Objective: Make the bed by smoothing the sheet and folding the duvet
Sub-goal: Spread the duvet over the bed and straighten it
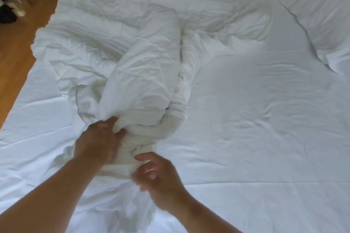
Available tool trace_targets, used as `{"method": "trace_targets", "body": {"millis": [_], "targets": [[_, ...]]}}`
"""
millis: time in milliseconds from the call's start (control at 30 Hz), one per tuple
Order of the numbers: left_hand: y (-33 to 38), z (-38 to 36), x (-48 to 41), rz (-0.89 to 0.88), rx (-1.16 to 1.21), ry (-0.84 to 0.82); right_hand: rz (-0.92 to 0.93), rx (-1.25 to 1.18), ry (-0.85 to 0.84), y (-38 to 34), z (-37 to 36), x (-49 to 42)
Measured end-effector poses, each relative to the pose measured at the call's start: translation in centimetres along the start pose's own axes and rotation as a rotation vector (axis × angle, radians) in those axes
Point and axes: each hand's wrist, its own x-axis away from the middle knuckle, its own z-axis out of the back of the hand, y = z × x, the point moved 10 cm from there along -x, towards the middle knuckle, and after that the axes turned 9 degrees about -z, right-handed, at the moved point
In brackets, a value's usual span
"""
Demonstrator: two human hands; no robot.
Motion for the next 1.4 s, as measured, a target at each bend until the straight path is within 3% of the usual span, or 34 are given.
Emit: {"method": "trace_targets", "body": {"millis": [100,133,200,300,433,633,733,900,1033,1100,1167,1233,1300,1333,1400], "targets": [[-5.1,-2.3,0.0,0.101,0.065,-0.069,-0.213,-0.381,0.338,2.9,6.9,-3.0],[-5.8,-3.2,0.1,0.101,0.066,-0.084,-0.307,-0.413,0.36,3.8,8.0,-4.3],[-5.8,-4.8,0.7,0.086,0.078,-0.088,-0.438,-0.416,0.245,4.3,7.8,-6.8],[-4.1,-6.3,1.8,0.05,0.155,-0.05,-0.443,-0.476,0.177,3.3,6.4,-9.4],[-3.1,-6.6,3.1,0.038,0.163,-0.024,-0.3,-0.26,0.362,1.9,8.1,-9.4],[0.2,-2.9,6.8,-0.028,0.127,-0.01,-0.143,-0.038,0.407,-1.8,12.6,-2.1],[4.7,0.4,10.5,-0.146,0.287,0.073,-0.072,0.173,0.524,-6.0,17.3,4.1],[16.6,-3.3,14.6,-0.364,0.227,-0.123,-0.047,0.486,0.783,-10.1,25.8,16.8],[22.5,-11.6,14.4,-0.413,0.062,-0.286,-0.244,0.605,0.939,-4.2,31.3,18.9],[23.4,-16.2,14.8,-0.449,-0.111,-0.411,-0.448,0.818,0.875,1.3,32.6,17.3],[24.0,-18.4,15.4,-0.404,-0.156,-0.453,-0.498,0.893,0.72,6.5,32.5,15.4],[26.3,-17.0,15.1,-0.419,-0.017,-0.251,-0.424,0.86,0.534,10.3,31.2,13.9],[30.2,-13.8,15.7,-0.568,0.219,0.007,-0.32,0.887,0.409,11.8,29.6,13.4],[32.6,-12.8,16.3,-0.67,0.318,0.051,-0.268,0.913,0.377,12.2,29.0,13.4],[36.5,-13.1,16.4,-0.74,0.376,-0.03,-0.156,0.912,0.309,12.4,28.2,13.9]]}}
